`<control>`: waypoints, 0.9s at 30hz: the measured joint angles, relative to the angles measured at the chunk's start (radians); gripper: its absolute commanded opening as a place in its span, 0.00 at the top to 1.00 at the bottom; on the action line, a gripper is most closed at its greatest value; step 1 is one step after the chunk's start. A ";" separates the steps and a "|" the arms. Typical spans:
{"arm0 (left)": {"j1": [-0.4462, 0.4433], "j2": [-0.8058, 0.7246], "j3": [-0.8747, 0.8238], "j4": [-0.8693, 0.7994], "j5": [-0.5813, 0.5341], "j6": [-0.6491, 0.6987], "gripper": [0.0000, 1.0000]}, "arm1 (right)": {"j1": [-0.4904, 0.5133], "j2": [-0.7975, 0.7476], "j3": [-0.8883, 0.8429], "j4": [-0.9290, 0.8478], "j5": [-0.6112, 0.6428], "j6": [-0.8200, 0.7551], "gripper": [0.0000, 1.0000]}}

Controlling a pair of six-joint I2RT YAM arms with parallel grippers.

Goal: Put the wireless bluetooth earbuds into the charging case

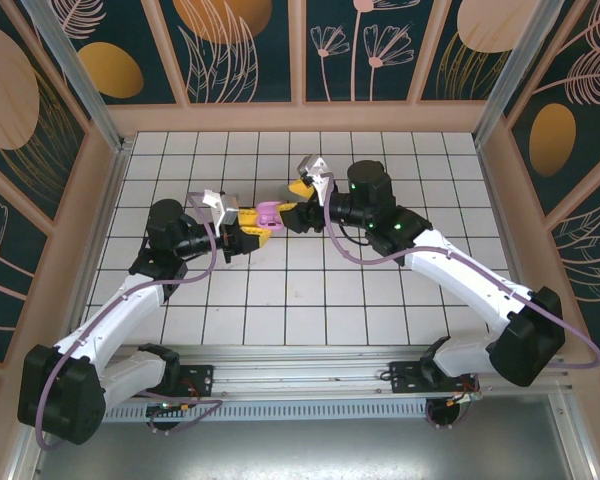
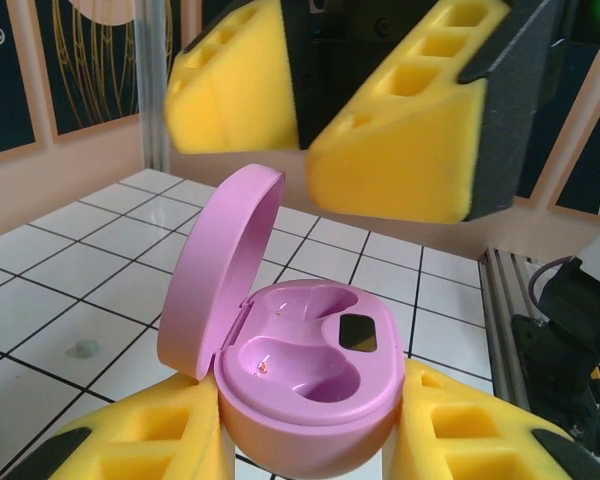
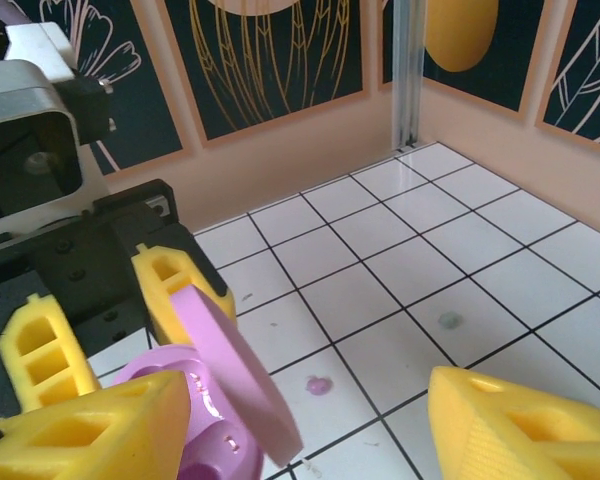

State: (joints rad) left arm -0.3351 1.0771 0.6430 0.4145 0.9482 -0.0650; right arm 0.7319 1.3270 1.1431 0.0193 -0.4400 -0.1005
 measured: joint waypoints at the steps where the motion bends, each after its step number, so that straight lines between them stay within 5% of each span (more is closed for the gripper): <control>1: 0.000 0.001 0.000 0.000 -0.008 0.000 0.86 | 0.000 0.000 0.000 0.000 -0.003 0.003 0.35; 18: 0.000 0.010 0.000 0.000 -0.077 -0.019 0.86 | -0.006 -0.040 -0.001 -0.012 -0.034 0.041 0.35; 27: 0.000 0.016 0.000 -0.001 -0.106 -0.019 0.86 | -0.113 -0.073 -0.023 -0.058 -0.022 0.160 0.38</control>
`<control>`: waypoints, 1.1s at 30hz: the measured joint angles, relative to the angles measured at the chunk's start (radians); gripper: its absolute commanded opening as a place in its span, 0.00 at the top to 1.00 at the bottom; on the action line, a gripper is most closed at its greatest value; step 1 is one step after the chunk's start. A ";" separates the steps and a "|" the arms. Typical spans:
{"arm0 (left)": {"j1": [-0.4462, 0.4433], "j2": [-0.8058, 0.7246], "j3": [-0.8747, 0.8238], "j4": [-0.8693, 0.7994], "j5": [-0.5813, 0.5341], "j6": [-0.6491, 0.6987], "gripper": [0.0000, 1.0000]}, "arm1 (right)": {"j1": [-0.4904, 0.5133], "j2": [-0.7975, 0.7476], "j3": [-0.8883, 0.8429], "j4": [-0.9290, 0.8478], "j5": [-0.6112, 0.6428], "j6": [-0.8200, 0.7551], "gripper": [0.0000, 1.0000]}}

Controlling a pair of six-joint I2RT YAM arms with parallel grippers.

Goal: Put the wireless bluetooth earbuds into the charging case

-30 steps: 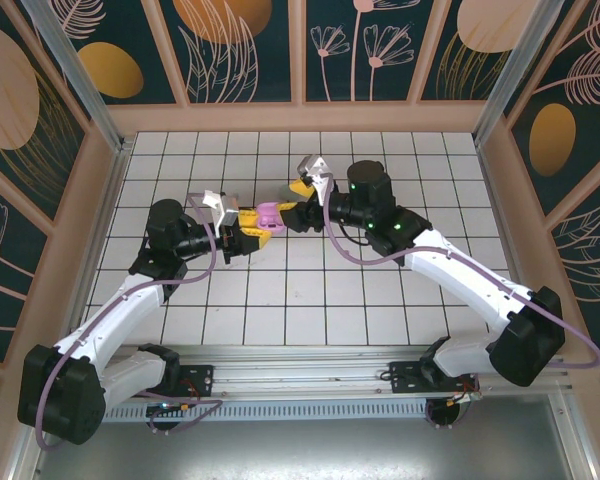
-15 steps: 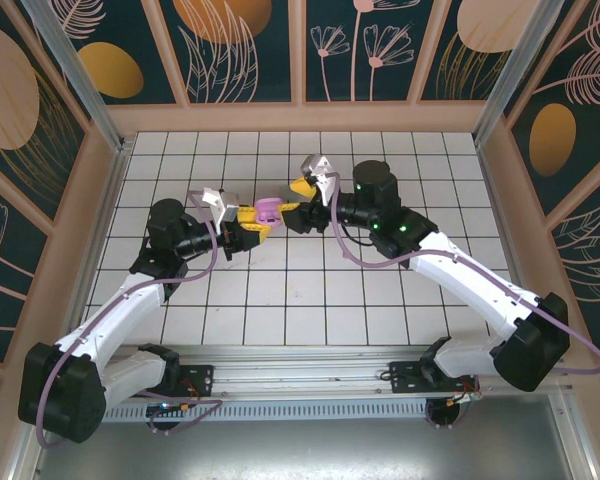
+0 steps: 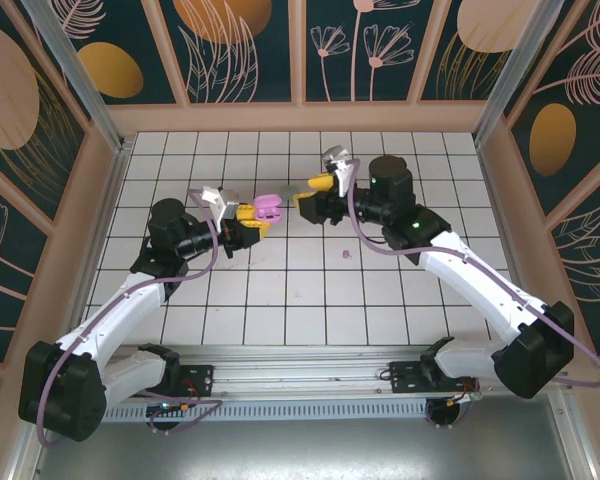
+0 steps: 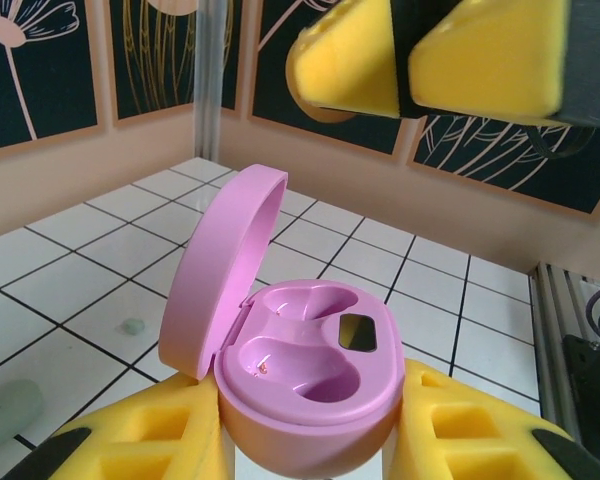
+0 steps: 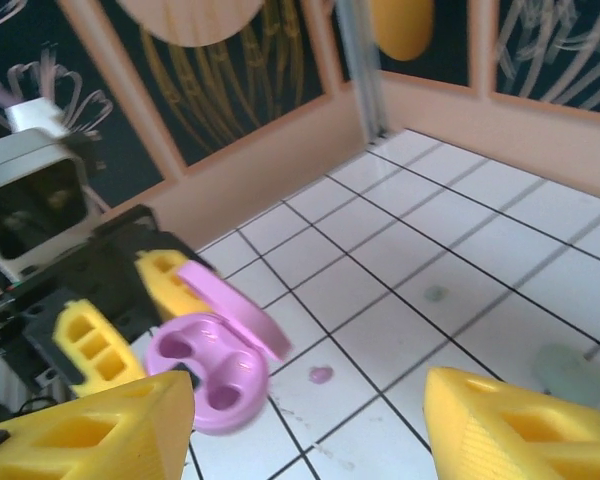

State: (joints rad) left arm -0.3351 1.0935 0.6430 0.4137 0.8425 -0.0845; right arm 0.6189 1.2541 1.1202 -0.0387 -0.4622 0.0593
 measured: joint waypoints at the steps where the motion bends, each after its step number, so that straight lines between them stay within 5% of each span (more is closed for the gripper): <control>1: 0.000 0.002 0.000 0.000 -0.006 0.000 0.86 | -0.020 -0.004 -0.004 -0.016 0.019 0.019 0.37; 10: 0.000 0.012 0.000 -0.007 -0.037 0.000 0.85 | -0.067 0.118 0.000 -0.263 0.299 0.132 0.45; 20: 0.000 0.020 0.000 -0.008 -0.040 0.000 0.85 | -0.049 0.328 -0.035 -0.420 0.446 0.221 0.61; 33: 0.000 0.020 -0.014 -0.031 -0.042 0.009 0.86 | 0.059 0.531 0.056 -0.562 0.618 0.313 0.71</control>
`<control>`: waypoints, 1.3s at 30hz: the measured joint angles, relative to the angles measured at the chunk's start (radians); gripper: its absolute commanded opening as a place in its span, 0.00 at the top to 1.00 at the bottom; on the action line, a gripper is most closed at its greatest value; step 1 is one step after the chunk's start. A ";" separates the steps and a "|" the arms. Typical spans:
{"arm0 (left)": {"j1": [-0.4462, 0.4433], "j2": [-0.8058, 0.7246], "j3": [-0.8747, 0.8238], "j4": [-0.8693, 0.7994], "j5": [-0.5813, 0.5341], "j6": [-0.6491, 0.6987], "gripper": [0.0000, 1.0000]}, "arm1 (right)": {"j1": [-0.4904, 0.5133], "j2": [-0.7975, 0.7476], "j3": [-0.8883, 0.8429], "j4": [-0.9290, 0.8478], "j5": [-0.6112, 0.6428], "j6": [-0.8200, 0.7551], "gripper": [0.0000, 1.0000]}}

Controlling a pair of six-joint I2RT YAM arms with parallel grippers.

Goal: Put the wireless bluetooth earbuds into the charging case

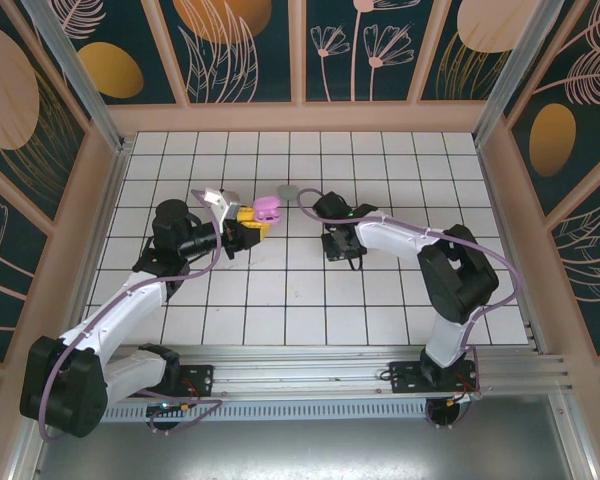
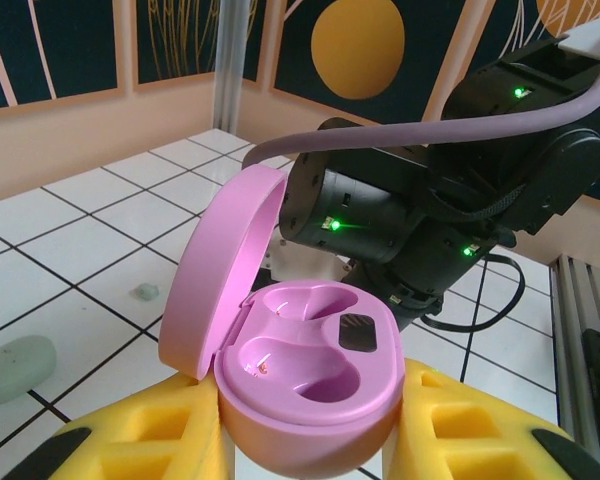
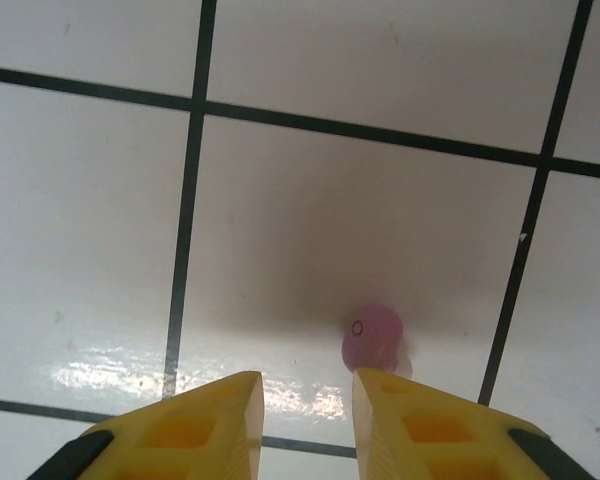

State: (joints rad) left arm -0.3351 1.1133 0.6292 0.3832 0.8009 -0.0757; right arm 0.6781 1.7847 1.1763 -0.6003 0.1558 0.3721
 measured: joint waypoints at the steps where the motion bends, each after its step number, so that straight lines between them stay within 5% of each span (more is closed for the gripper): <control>1: 0.000 0.000 -0.001 -0.001 0.000 0.003 0.86 | 0.000 0.001 0.002 -0.002 0.006 0.003 0.71; 39: 0.000 -0.002 -0.015 -0.021 0.001 0.022 0.85 | -0.002 0.086 0.013 -0.011 0.079 0.023 0.73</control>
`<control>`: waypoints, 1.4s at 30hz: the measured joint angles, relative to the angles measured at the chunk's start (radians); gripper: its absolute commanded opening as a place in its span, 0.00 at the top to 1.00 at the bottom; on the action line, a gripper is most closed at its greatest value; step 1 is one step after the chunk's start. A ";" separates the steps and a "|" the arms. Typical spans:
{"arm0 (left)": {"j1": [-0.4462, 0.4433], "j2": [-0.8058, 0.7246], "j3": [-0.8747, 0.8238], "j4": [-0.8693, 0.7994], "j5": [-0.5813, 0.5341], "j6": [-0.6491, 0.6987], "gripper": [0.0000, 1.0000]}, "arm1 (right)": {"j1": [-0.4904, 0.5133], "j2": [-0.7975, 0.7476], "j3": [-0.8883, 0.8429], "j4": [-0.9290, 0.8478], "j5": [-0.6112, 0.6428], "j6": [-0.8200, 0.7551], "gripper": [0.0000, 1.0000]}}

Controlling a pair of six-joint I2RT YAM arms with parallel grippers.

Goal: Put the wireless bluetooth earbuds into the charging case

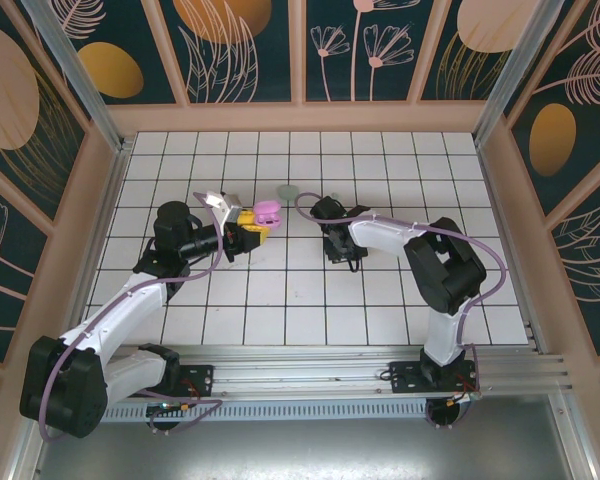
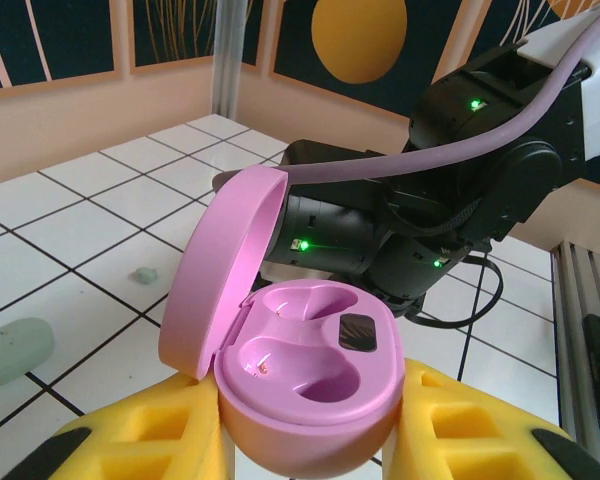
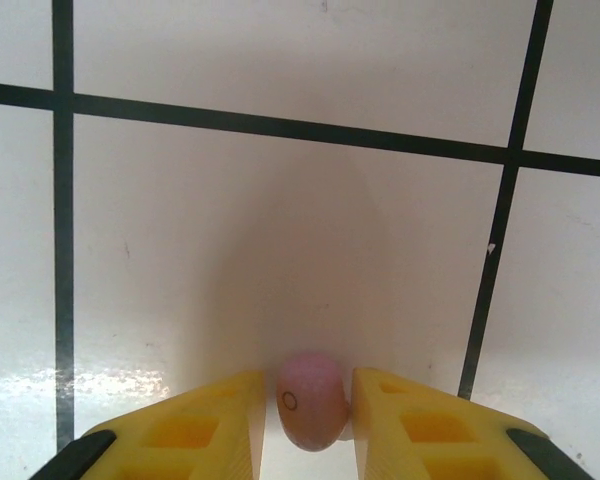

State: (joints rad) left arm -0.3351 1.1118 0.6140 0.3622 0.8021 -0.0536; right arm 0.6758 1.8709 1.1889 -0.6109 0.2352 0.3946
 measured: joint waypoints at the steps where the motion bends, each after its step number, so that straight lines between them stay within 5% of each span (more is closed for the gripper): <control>1: 0.000 0.000 0.000 0.000 0.000 0.000 0.86 | 0.000 0.000 0.000 0.000 0.000 -0.002 0.73; 21: 0.000 0.000 0.000 0.000 0.000 0.000 0.85 | -0.010 -0.025 0.028 -0.027 -0.003 -0.060 0.85; 42: 0.000 0.102 0.038 0.010 0.014 0.001 0.85 | -0.046 -0.472 0.027 0.095 -0.366 -0.178 0.86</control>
State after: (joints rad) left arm -0.3351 1.2140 0.6521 0.3721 0.8165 -0.0528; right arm 0.6296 1.3987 1.2160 -0.5163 -0.1307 0.2165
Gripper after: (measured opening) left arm 0.319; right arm 0.146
